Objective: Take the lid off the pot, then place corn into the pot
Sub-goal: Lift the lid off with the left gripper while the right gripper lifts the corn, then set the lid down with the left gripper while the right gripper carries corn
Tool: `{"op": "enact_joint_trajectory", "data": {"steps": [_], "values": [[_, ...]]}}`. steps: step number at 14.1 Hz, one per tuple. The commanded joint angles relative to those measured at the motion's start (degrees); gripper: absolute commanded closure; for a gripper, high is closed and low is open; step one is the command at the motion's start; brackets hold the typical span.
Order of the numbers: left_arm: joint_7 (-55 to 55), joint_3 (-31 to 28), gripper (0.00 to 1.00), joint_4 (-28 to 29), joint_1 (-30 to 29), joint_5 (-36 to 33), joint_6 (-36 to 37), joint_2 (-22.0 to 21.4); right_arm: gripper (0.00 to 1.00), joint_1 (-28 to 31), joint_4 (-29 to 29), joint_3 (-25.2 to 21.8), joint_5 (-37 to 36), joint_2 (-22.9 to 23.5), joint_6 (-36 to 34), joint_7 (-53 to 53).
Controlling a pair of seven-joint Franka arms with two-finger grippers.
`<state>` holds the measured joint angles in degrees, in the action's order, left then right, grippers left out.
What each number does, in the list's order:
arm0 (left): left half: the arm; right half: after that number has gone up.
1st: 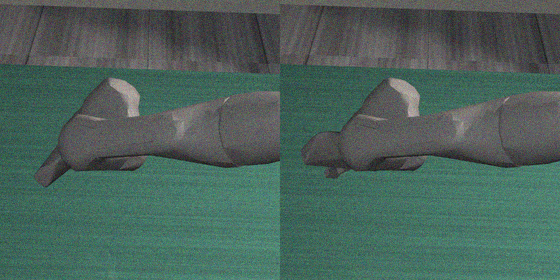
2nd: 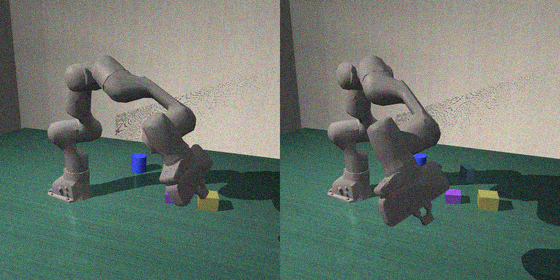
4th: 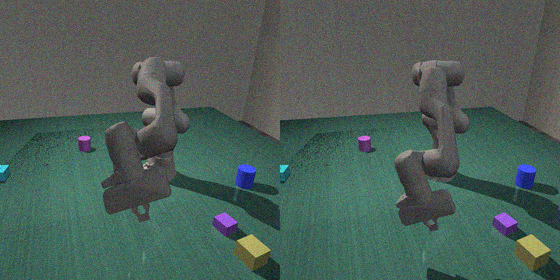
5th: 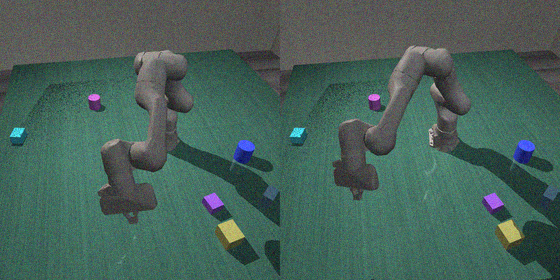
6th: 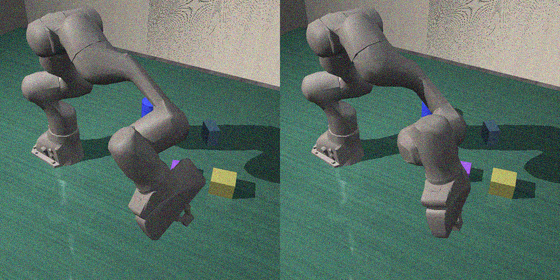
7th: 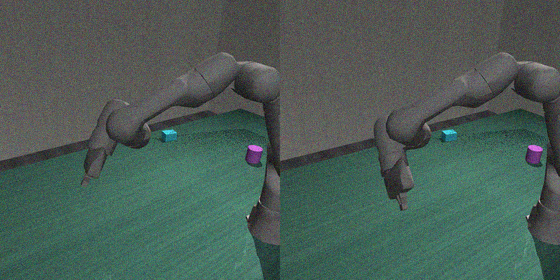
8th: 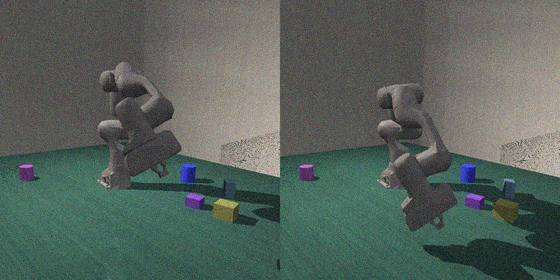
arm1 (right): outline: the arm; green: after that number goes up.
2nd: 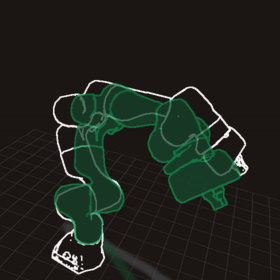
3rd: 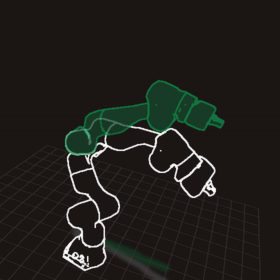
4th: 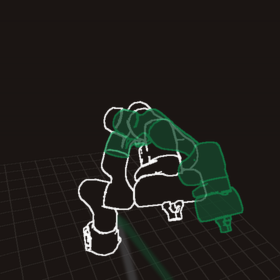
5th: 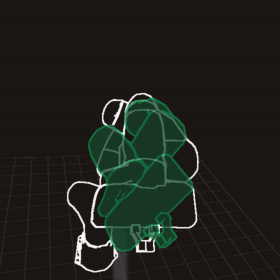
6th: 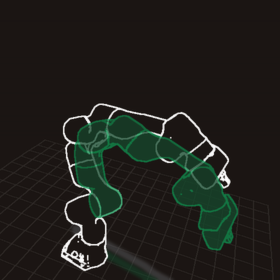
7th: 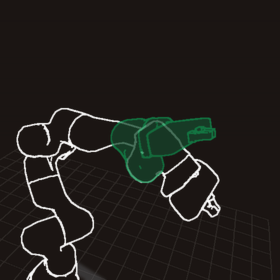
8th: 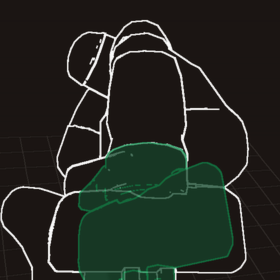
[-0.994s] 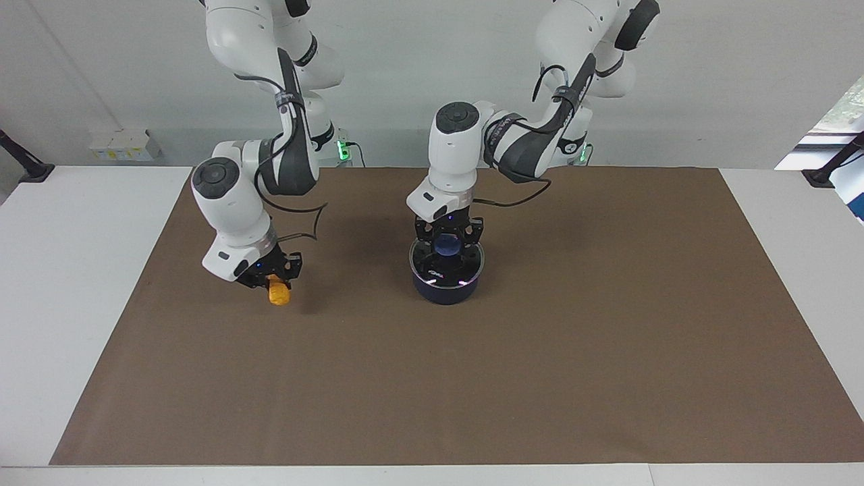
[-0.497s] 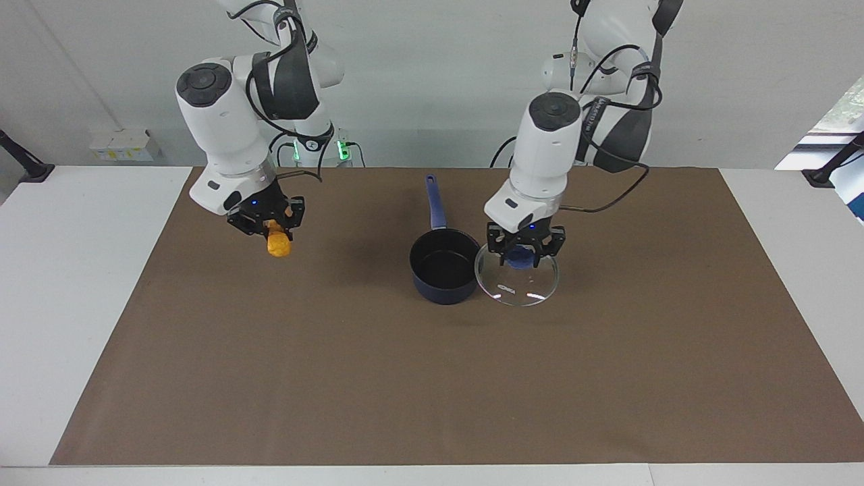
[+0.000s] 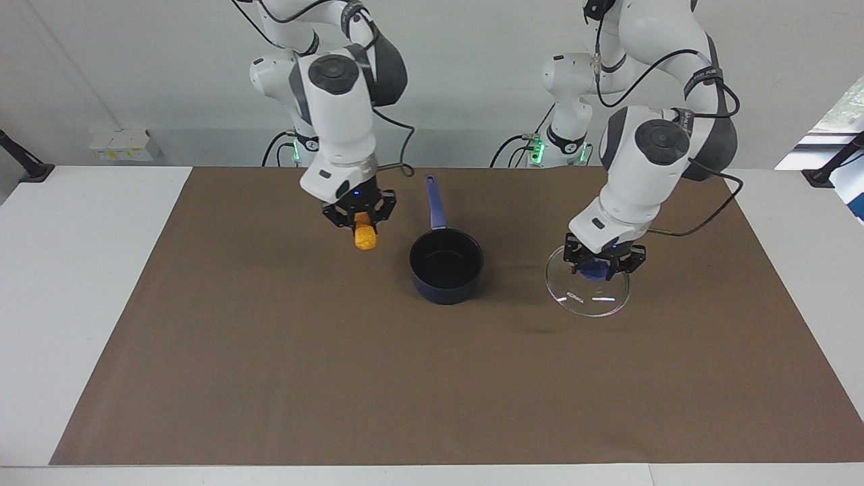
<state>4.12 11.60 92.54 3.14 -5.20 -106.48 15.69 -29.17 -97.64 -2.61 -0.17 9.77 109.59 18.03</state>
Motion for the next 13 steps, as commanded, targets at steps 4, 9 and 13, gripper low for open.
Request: {"op": "enact_joint_trajectory", "data": {"steps": [4, 9, 13], "values": [[7.8, -8.1, 1.0, 14.8, -0.1, 3.1, -6.4, -9.2, 1.0, -6.2, 2.9, 0.1, 1.1, 7.9, 9.9, 10.5], [13.5, -12.5, 1.0, 31.2, 0.0, 6.3, -15.9, -17.9, 1.0, -8.7, 2.4, 0.3, 1.0, 12.1, 14.6, 14.0], [13.9, -14.9, 1.0, 42.2, -0.1, 6.4, -26.7, -19.8, 0.91, -9.2, -0.6, 0.3, 1.1, 12.7, 14.9, 13.4]]}}
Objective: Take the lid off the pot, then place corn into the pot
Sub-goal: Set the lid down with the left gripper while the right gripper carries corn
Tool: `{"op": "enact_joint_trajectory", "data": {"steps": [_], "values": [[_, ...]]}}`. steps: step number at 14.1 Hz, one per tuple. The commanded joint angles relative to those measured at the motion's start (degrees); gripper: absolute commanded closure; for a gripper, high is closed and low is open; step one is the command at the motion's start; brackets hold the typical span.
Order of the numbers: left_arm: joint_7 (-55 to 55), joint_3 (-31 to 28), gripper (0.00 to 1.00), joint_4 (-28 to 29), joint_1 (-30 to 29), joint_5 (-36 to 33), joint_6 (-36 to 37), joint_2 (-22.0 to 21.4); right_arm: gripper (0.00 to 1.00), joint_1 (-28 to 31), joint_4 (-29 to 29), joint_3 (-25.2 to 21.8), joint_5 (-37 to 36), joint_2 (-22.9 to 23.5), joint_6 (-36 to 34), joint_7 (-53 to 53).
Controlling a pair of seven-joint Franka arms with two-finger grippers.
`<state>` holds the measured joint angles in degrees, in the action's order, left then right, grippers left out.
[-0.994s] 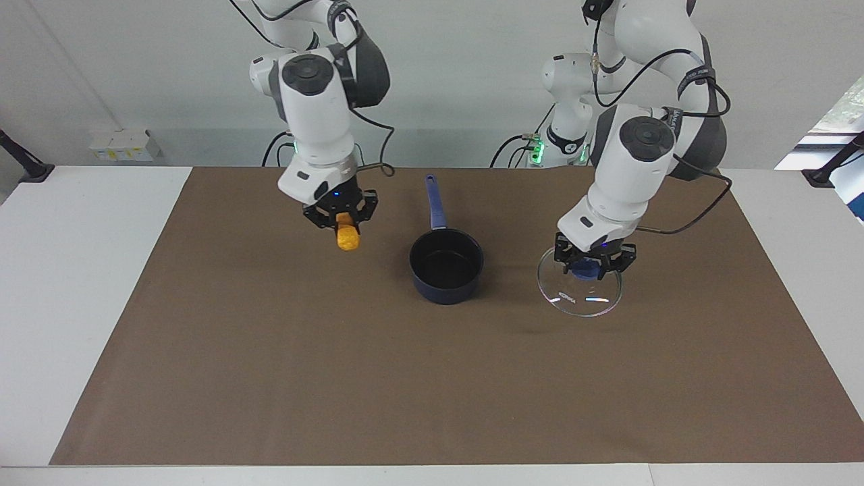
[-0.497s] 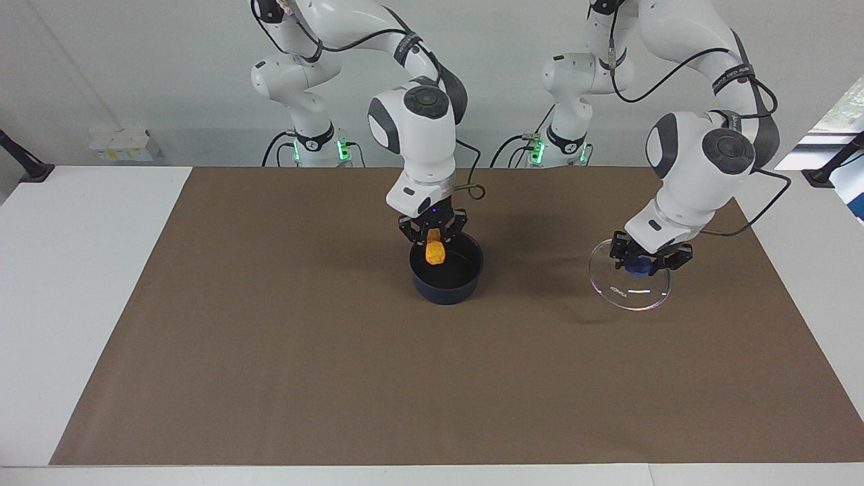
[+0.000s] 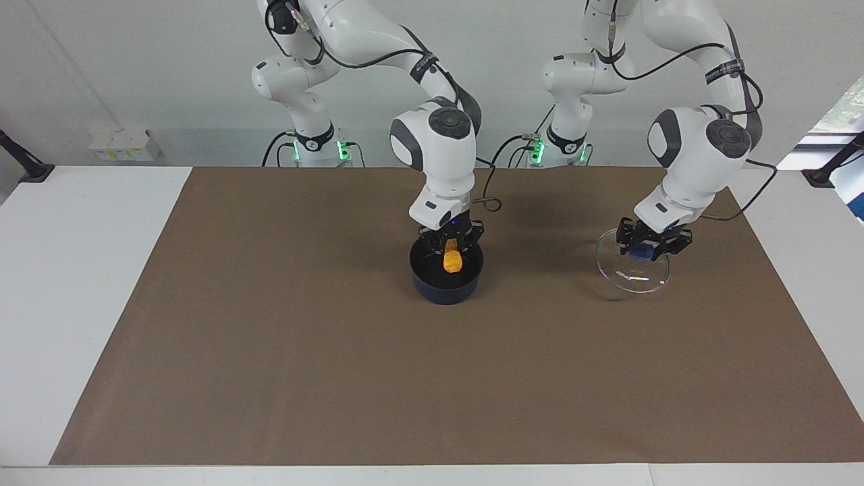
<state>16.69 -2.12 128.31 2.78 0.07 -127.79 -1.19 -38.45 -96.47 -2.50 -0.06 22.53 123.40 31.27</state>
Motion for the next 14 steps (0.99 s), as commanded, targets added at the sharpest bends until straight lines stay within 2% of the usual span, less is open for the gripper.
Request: {"op": "enact_joint_trajectory", "data": {"steps": [1, 2, 3, 4, 6, 7, 9, 11, 12, 13, 14], "values": [[1.3, -1.2, 0.99, 6.9, 0.2, 1.2, -6.4, -2.6, 0.9, 0.3, -1.9, 0.2, 0.9, -0.1, 1.4, 0.0], [1.3, -1.2, 0.63, 6.8, 0.1, 1.2, -6.1, -2.2, 0.89, 0.5, -1.9, 0.2, 0.9, 0.0, 1.6, -0.1], [1.0, -1.4, 0.21, 6.8, 0.1, 1.2, -6.0, -2.0, 0.83, 0.6, -2.1, 0.2, 0.9, 0.1, 1.8, -0.1], [0.9, -1.5, 0.0, 6.1, 0.2, 1.2, -5.9, -1.9, 0.79, 0.4, -2.8, 0.2, 0.9, 0.3, 3.0, 0.0], [1.0, -1.7, 0.0, 3.5, 0.3, 1.2, -5.7, -0.5, 0.64, 0.6, -3.2, 0.2, 0.8, 0.4, 4.1, -0.1], [0.6, -1.7, 0.0, 1.0, 0.4, 1.2, -3.7, 0.1, 0.63, 0.9, -2.9, 0.2, 0.8, 0.4, 4.3, -0.2], [-2.2, -1.5, 0.0, -6.9, 0.6, 1.2, 4.6, 2.3, 0.54, 1.2, -2.3, 0.2, 0.8, 0.6, 4.6, -0.2], [-4.5, -1.5, 0.0, -14.3, 0.9, 1.2, 10.7, 4.3, 0.14, 1.2, -2.2, 0.2, 0.8, 0.6, 4.9, -0.2], [-5.6, -1.5, 0.0, -16.7, 1.0, 1.2, 11.8, 4.4, 0.04, 1.2, -2.2, 0.2, 0.8, 0.7, 5.4, -0.2], [-7.4, -1.5, 0.0, -18.7, 1.0, 1.2, 13.1, 3.9, 0.0, 1.2, -2.1, 0.2, 0.8, 0.9, 6.1, -0.2], [-9.2, -1.5, 0.0, -21.8, 0.9, 1.2, 15.5, 3.8, 0.0, 1.1, -1.6, 0.2, 0.8, 1.0, 6.3, -0.1]]}}
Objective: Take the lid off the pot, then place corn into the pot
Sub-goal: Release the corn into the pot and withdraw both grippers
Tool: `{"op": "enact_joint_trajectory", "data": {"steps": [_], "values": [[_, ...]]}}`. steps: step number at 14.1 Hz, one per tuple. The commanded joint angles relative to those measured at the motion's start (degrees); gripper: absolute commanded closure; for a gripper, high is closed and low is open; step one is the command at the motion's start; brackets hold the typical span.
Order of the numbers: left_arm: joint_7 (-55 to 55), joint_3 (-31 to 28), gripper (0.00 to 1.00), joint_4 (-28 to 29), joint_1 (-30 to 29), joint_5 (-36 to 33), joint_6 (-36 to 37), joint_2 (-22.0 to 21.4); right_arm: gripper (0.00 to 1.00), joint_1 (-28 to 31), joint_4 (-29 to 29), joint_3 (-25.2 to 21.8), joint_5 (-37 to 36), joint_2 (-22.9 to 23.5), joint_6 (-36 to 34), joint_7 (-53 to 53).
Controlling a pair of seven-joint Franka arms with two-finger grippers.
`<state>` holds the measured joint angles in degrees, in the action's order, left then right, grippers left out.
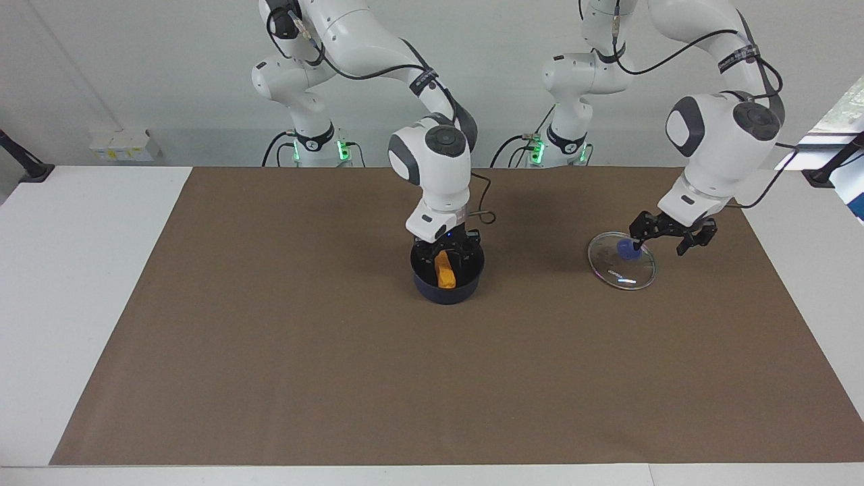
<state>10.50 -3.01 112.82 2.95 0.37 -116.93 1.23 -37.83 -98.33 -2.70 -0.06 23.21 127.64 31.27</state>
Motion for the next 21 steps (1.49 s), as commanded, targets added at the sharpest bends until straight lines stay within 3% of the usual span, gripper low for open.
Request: {"op": "enact_joint_trajectory", "data": {"steps": [1, 5, 11, 16, 21], "values": [[-3.8, -0.6, 0.0, -9.7, 0.5, 1.0, 8.0, 1.6, 0.0, 0.3, 0.5, 0.4, 0.8, 0.3, 2.1, 0.0], [-10.6, 0.0, 0.0, -17.7, -0.3, 0.9, 19.4, 1.1, 0.0, 1.1, 0.3, -1.1, 0.0, -3.2, 0.2, -0.2], [-11.4, 4.7, 0.0, -22.5, -6.3, 0.7, 25.8, -0.2, 0.0, 9.6, 0.4, -1.3, -0.3, -12.6, -11.3, -5.3], [-10.6, 4.5, 0.0, -23.9, -5.8, 0.1, 27.3, -0.4, 0.0, 17.2, 0.5, -1.3, -0.3, -21.0, -19.8, -10.7], [-7.2, 4.5, 0.0, -25.6, -4.4, 0.0, 28.2, -0.3, 0.0, 24.3, 4.8, -1.5, 0.6, -27.6, -35.0, -20.2]]}}
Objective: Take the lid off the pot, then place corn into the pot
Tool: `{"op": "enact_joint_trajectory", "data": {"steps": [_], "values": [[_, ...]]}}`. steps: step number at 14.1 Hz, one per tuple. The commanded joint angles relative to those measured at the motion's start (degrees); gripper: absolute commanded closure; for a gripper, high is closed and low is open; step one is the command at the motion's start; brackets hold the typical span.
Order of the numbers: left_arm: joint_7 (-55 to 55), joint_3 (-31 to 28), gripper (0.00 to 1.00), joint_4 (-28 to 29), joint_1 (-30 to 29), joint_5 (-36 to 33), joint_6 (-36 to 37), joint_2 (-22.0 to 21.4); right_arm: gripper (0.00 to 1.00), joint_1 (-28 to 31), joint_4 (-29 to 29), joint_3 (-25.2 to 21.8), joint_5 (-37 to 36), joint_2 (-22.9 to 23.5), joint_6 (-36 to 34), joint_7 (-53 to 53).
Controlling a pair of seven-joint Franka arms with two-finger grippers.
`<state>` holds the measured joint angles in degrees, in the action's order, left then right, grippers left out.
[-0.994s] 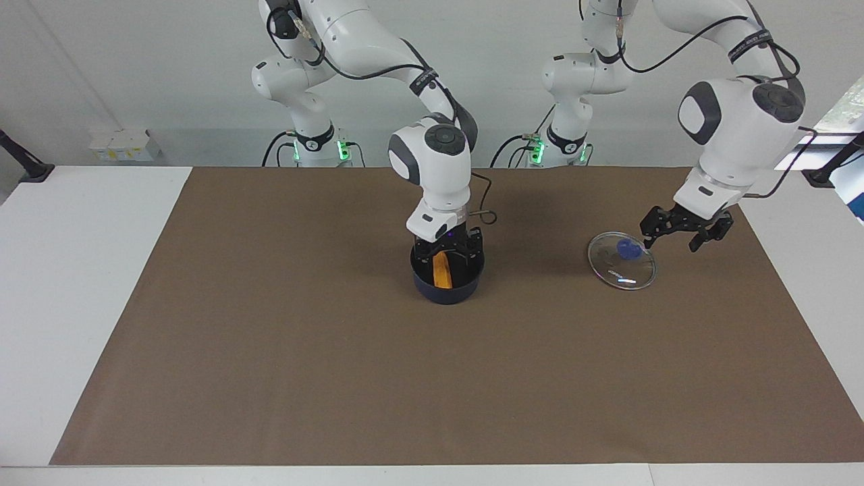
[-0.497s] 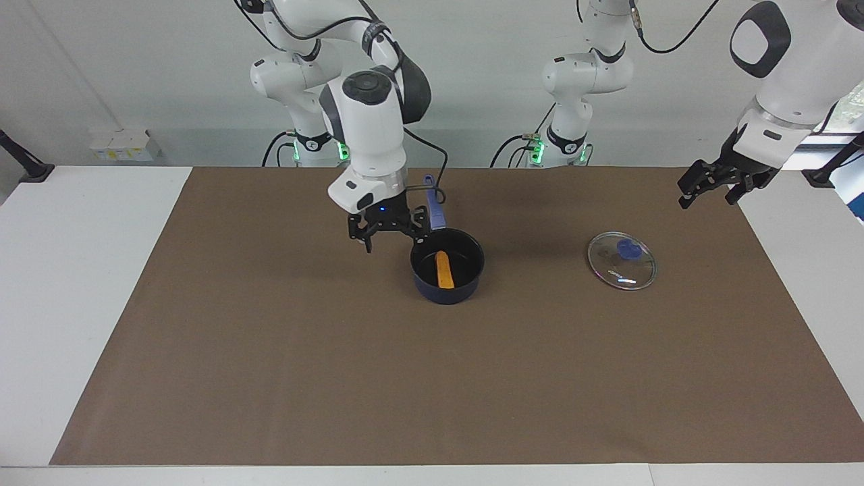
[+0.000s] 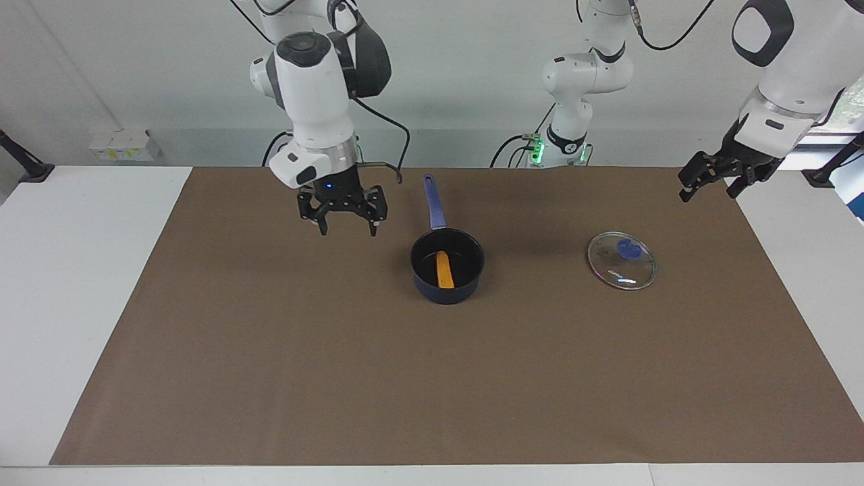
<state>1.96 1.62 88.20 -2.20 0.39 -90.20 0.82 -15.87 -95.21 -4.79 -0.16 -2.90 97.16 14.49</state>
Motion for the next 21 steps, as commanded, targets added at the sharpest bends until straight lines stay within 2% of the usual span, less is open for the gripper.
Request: {"op": "enact_joint_trajectory", "data": {"steps": [1, 5, 8, 21], "values": [[1.3, -0.1, 0.0, -0.9, 0.8, 0.0, 1.4, 0.1, 0.0, 3.6, 2.2, 0.5, 0.7, -2.7, -7.0, -5.2], [1.2, -0.1, 0.0, -0.2, 0.7, 0.4, 3.2, -0.7, 0.0, 9.2, 2.4, -1.8, 0.9, -6.2, -13.4, -14.7], [1.1, -0.1, 0.0, 0.0, 0.7, 0.4, 5.4, -0.9, 0.0, 9.3, 2.4, -4.3, 1.0, -6.2, -12.8, -15.3], [0.9, -0.3, 0.0, -0.1, 0.1, 0.3, 5.7, -1.0, 0.0, 8.7, 2.1, -3.9, 0.7, -5.5, -12.0, -15.2]]}}
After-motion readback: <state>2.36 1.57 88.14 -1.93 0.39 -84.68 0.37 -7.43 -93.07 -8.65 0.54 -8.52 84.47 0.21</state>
